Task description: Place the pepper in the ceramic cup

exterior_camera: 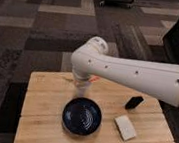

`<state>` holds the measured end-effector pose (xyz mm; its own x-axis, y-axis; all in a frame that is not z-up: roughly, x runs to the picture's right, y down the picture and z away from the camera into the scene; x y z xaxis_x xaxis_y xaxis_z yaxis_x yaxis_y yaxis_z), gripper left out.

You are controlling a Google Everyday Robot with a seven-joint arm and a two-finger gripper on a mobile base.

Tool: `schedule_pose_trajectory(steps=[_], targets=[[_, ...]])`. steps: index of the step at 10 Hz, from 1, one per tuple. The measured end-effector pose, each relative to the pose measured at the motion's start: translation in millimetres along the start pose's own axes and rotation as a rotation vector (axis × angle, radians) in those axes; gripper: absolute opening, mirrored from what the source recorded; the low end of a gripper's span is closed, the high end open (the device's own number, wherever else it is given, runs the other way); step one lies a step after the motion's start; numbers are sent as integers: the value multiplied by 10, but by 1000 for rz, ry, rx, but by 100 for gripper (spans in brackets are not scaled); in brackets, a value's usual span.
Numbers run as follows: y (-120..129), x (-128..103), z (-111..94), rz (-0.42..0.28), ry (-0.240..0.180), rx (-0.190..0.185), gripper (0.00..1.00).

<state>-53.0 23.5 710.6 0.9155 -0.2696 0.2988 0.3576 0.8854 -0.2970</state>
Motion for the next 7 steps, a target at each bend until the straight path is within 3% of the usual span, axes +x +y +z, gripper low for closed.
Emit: schedule_pose_trajectory(steps=[4, 7], targets=[[-45, 5, 68, -15, -11, -27, 1], [-41, 12, 70, -14, -10, -27, 38]])
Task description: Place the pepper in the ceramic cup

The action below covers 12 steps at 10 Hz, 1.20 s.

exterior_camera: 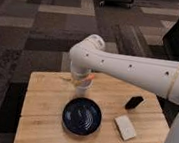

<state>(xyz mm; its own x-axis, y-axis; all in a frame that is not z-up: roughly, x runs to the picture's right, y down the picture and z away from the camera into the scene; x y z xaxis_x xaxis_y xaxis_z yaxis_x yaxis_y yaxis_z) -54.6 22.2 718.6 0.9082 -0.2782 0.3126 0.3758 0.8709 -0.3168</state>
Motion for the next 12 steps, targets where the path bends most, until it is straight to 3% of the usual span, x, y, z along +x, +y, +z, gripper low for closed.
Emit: schedule_pose_trajectory(steps=[2, 3, 4, 12], targets=[[-1, -2, 0, 0, 0, 0, 57], [-1, -5, 1, -1, 0, 0, 74], [-1, -4, 1, -1, 0, 0, 78], [-1, -3, 0, -1, 0, 0, 80]])
